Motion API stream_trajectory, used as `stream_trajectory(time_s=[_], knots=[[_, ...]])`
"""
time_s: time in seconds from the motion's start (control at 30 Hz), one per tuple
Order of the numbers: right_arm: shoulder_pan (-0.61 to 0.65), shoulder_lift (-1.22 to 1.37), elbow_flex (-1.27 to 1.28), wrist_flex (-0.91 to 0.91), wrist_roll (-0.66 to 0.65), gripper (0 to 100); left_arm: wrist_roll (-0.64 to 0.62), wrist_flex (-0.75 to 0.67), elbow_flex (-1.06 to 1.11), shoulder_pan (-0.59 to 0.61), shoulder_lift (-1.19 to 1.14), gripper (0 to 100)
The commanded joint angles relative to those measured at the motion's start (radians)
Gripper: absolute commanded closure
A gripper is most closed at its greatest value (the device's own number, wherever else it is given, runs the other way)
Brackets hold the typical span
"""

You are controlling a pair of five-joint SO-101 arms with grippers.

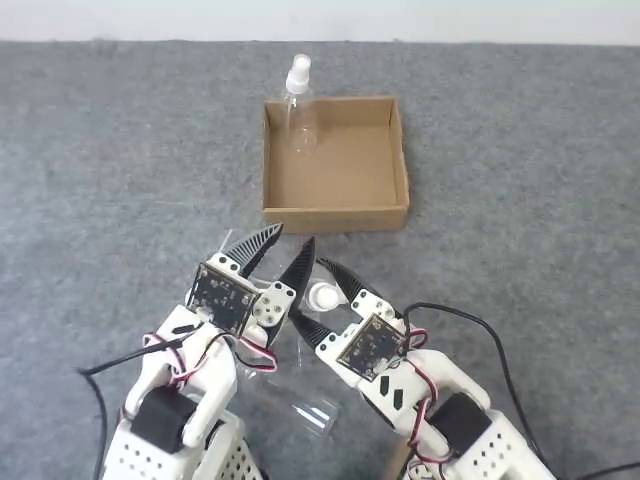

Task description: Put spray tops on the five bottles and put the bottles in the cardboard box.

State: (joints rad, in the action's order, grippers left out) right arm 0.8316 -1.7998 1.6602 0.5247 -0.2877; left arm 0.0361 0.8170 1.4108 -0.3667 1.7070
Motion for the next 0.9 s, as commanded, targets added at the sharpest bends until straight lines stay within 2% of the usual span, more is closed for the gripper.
stream_trajectory(time_s=[0.0, 0.1, 0.27, 0.43, 0.6, 0.87], knots=[[-0.004, -0.01, 0.021, 0.001, 0.012, 99.1, 0.012, 0.008, -0.033, -0.012, -0.003, 87], [-0.004, -0.007, 0.021, 0.001, 0.011, 99.1, 0.009, 0.006, -0.039, -0.002, -0.003, 87], [-0.004, -0.015, 0.021, 0.036, 0.011, 99.1, 0.003, 0.003, -0.09, 0.112, -0.003, 87], [-0.005, -0.015, 0.021, 0.051, 0.011, 99.1, -0.055, 0.0, -0.157, 0.198, -0.003, 87], [-0.056, -0.015, 0.021, 0.051, 0.012, 99.1, -0.055, 0.005, -0.217, 0.316, -0.003, 87], [-0.068, -0.01, 0.021, 0.051, 0.012, 99.1, -0.092, 0.006, -0.101, 0.539, -0.003, 87]])
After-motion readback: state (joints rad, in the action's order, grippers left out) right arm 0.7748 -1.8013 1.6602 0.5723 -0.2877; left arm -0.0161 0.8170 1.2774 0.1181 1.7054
